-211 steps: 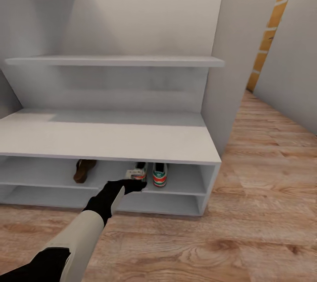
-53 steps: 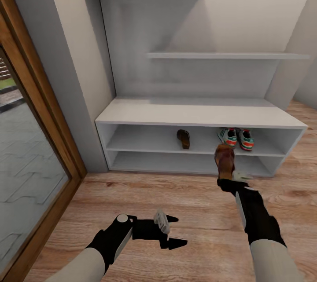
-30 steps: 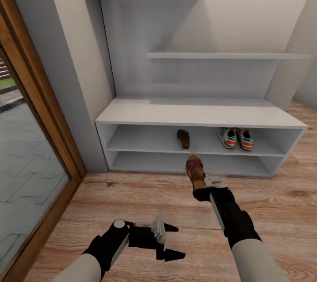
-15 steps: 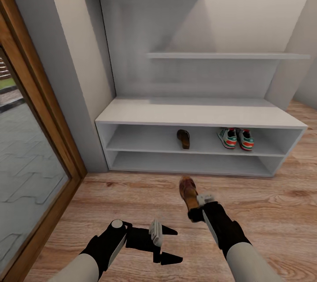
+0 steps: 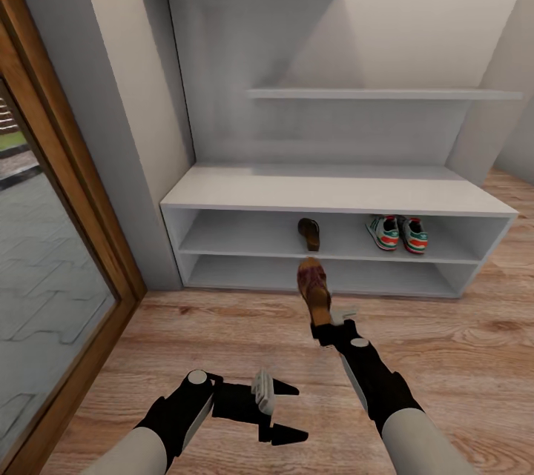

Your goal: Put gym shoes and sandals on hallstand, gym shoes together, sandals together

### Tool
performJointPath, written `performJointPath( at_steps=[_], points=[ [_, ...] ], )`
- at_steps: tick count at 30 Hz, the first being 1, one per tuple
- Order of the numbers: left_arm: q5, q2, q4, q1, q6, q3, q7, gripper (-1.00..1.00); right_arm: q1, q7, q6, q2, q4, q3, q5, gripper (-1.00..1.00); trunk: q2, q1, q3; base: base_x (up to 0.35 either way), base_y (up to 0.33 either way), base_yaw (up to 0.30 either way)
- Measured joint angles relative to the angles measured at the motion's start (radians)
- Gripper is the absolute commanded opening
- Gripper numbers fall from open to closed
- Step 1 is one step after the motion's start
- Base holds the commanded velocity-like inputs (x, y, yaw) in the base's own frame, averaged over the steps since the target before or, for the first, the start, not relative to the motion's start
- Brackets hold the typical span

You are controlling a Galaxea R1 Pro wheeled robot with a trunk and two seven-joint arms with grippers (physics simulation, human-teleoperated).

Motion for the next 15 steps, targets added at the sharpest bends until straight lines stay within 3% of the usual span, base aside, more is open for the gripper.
performJointPath(
  at_steps=[3, 10, 15],
  points=[
    [0.0, 0.0, 0.001, 0.0, 0.0, 0.0, 0.004, 1.0, 0.0, 0.0, -0.055, 0.0, 0.0, -0.002, -0.001, -1.0, 0.0, 0.0, 0.0, 0.0, 0.0, 0.0],
    [0.001, -0.002, 0.001, 0.0, 0.0, -0.002, 0.005, 1.0, 0.0, 0.0, -0.092, -0.001, 0.001, -0.005, -0.002, -1.0, 0.0, 0.0, 0.0, 0.0, 0.0, 0.028],
    [0.001, -0.003, 0.001, 0.0, 0.001, -0.002, 0.005, 1.0, 0.0, 0.0, -0.097, 0.0, 0.001, -0.006, -0.002, -1.0, 0.0, 0.0, -0.002, 0.0, 0.0, 0.203]
  ],
)
